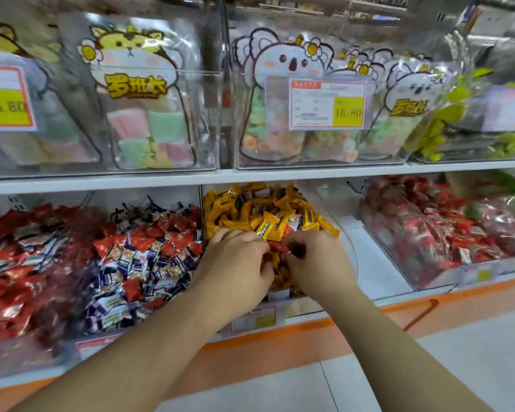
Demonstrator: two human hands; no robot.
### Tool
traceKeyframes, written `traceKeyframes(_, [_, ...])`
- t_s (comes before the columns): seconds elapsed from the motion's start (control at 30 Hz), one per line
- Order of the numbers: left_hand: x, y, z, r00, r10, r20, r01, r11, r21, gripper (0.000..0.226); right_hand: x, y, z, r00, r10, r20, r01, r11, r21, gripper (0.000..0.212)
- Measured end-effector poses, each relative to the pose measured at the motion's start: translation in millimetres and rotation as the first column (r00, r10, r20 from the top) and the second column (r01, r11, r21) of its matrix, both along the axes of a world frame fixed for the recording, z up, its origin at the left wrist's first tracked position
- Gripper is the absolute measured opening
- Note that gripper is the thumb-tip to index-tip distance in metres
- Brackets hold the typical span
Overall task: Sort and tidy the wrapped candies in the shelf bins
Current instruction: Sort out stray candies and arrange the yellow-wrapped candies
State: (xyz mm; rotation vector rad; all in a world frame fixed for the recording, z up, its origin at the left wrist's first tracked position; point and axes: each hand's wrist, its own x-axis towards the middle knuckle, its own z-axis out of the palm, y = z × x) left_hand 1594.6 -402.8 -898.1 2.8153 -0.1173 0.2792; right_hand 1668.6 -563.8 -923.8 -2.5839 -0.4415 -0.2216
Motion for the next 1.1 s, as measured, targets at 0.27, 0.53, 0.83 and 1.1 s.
traceKeyframes(0.27, [-11,2,10,1.000,0.011,-0.003,-0.011,0.995,-0.097,0.031,-10,-3,11,1.000,-0.014,0.016,0.012,0.992,0.122,0.018])
traceKeyframes(0.53, [-15,9,15,0.989,0.004,0.147,0.043,0.947,-0.318,0.039,-27,-3,39,0.984,0.171,-0.052,-0.148,0.944,0.295,0.015])
traceKeyframes(0.83, [-71,57,32,0.963,0.204,0.176,-0.117,0.905,-0.409,0.017,-59,26,55,0.888,0.344,-0.306,-0.034,0.712,0.701,0.014])
traceKeyframes(1.1, [-156,147,32,0.896,0.442,0.036,-0.389,0.823,-0.414,0.019,-104,103,53,0.774,0.466,-0.428,-0.036,0.708,0.705,0.011])
